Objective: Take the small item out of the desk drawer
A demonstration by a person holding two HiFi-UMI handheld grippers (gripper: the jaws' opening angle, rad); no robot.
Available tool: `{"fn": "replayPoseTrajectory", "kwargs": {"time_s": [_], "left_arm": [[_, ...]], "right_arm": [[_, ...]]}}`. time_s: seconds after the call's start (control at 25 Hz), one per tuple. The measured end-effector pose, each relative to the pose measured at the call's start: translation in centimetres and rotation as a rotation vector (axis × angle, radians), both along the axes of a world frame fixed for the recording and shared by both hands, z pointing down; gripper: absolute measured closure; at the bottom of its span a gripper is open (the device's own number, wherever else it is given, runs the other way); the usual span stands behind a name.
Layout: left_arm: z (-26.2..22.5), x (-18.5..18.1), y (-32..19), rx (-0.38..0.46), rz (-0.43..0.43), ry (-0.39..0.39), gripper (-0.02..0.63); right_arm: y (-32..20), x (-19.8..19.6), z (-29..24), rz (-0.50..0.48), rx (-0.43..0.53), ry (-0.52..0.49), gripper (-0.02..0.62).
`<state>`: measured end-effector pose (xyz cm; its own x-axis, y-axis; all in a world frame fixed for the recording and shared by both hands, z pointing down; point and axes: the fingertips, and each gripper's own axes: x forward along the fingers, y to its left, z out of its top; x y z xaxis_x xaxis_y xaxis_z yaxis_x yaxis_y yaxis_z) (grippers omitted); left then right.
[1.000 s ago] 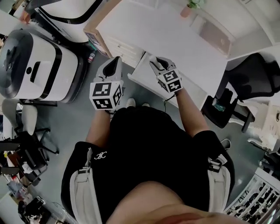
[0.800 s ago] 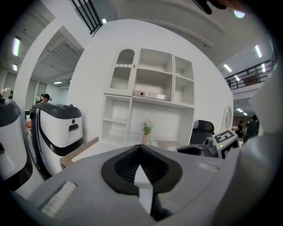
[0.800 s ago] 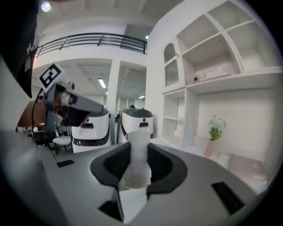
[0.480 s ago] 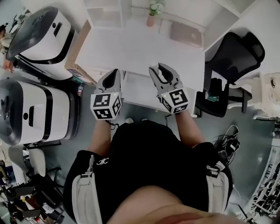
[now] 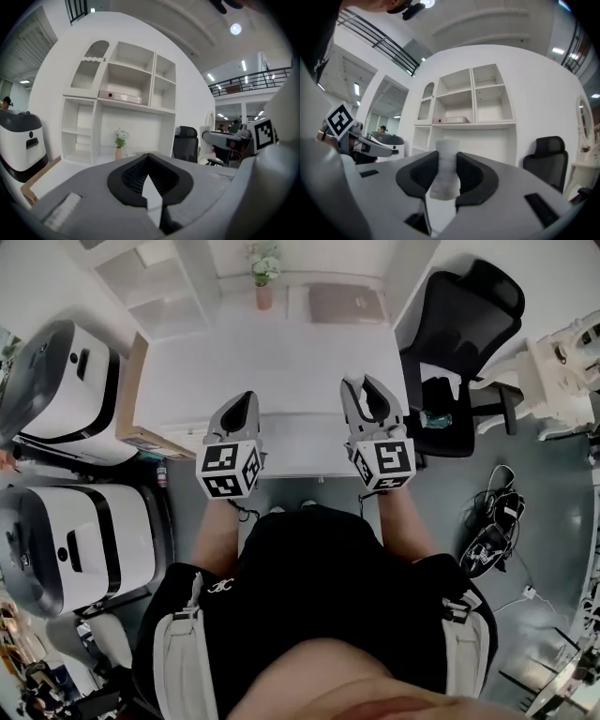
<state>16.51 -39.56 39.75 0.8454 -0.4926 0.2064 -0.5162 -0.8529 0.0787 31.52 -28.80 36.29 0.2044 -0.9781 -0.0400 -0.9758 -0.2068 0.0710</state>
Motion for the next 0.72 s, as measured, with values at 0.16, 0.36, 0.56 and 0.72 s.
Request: {"fn": "replayPoseTrajectory", "kwargs": {"time_s": [0.16,0.36,0.56,0.72], "left_arm": [[-0.1,3.1,1.1,0.009,0.052,-0.008,0.594],[-0.2,5.3,3.1,0.017,0.107,-0.029,0.594],[-0.6,5.9,4.1,0.026,0.126,-0.032,0.594],[-0.8,5.8,4.7,0.032,0.123,-0.032,0.593]], "right_arm": [[2.4,3.2,0.7,0.12,-0.016,-0.031,0.479],[4.5,4.9,0.9,0.171,-0.017,-0.049,0.479],[5.6,5.2,1.1,0.176,-0.023,-0.052,0.479],[6.1,5.1,1.1,0.17,-0.015,-0.057,0.479]]}}
